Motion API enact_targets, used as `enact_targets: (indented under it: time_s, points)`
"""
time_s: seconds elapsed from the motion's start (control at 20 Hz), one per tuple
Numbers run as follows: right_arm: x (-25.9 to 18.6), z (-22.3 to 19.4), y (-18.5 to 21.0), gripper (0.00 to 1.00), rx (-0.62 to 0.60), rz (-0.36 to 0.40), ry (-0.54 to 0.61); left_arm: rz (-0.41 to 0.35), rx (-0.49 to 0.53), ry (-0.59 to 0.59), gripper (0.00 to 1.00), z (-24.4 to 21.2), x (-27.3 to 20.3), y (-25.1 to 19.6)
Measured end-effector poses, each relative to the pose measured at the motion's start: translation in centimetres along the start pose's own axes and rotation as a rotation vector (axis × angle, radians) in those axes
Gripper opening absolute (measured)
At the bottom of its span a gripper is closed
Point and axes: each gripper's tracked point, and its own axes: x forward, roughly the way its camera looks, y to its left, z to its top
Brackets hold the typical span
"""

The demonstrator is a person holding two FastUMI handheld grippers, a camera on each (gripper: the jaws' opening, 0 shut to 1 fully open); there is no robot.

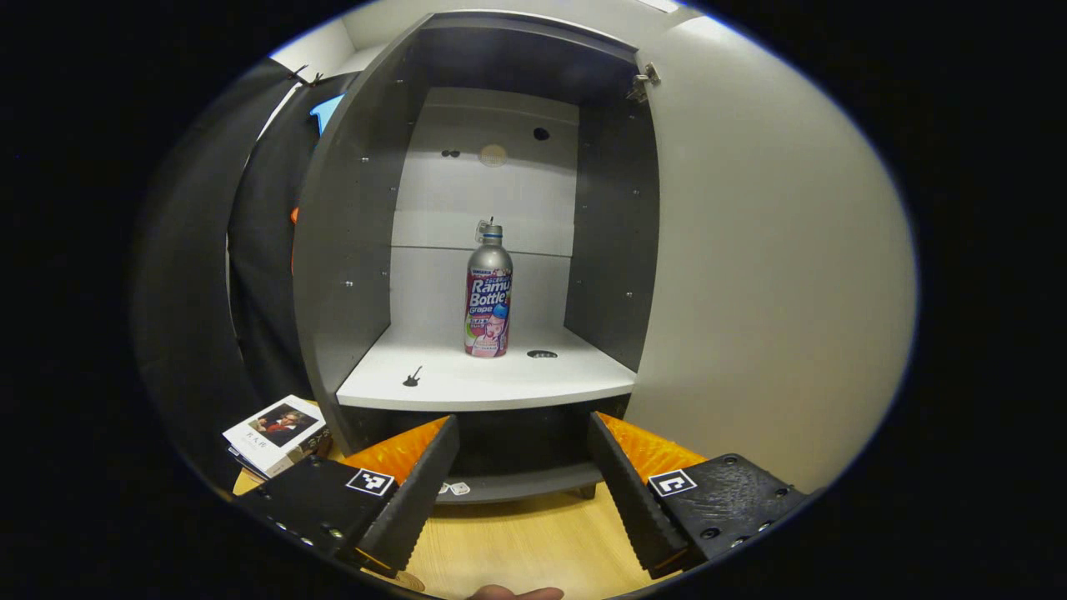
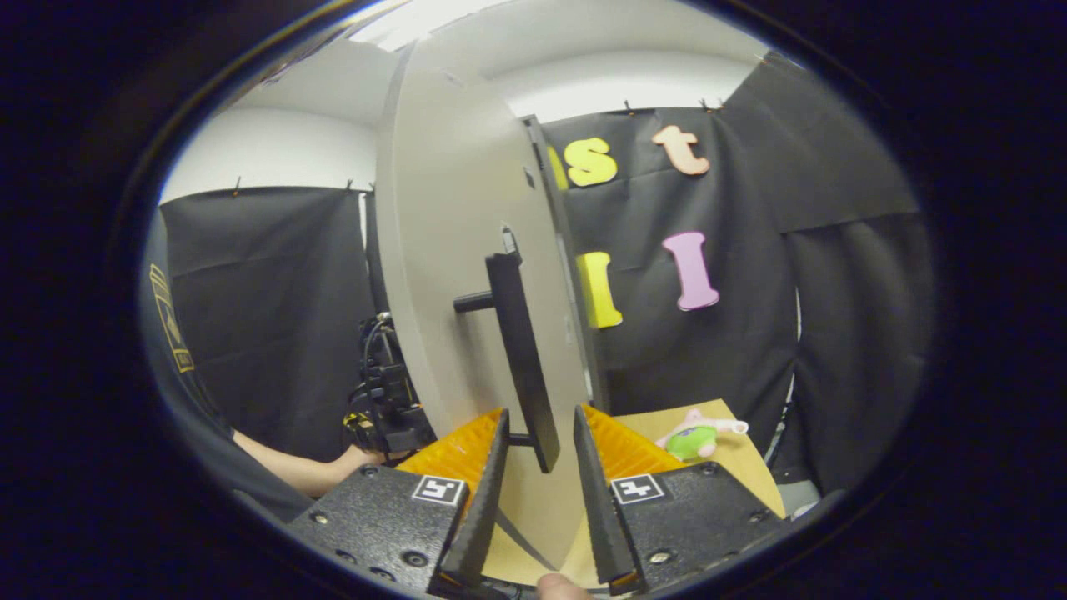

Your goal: Open the cabinet door with the right hand, grasp the bottle in the cabinet with the left hand and place it on the coaster, then close the cabinet door with the right hand.

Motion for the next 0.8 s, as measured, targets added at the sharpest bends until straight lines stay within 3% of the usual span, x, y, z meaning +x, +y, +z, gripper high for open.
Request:
enact_targets:
  time_s: [0.1,0.2,0.25,0.3,0.35,0.6,0.8]
  points:
    - [-1.0,0.7,-1.5,0.61,0.036,-0.086,-0.072,0.063,0.009,-0.004,0.95,0.9,1.3,1.3]
    - [-2.2,1.5,-3.0,0.65,0.062,-0.165,-0.183,0.109,0.031,-0.033,0.95,2.4,2.9,2.1]
    - [-2.2,1.1,-2.9,0.75,0.072,-0.17,-0.205,0.132,0.047,-0.043,0.95,3.0,3.6,2.7]
    - [-3.4,1.5,-2.9,0.96,0.093,-0.163,-0.229,0.143,0.057,-0.051,0.95,3.6,4.5,2.8]
    - [-4.0,1.5,-2.6,1.0,0.103,-0.157,-0.246,0.146,0.057,-0.07,0.95,4.4,5.4,2.7]
    - [-4.1,0.7,-2.5,0.99,0.085,-0.175,-0.213,0.16,-0.019,-0.097,0.95,7.0,9.3,3.7]
    - [-3.9,1.1,-2.6,0.98,0.071,-0.185,-0.206,0.175,0.073,-0.094,0.95,8.7,12.8,4.6]
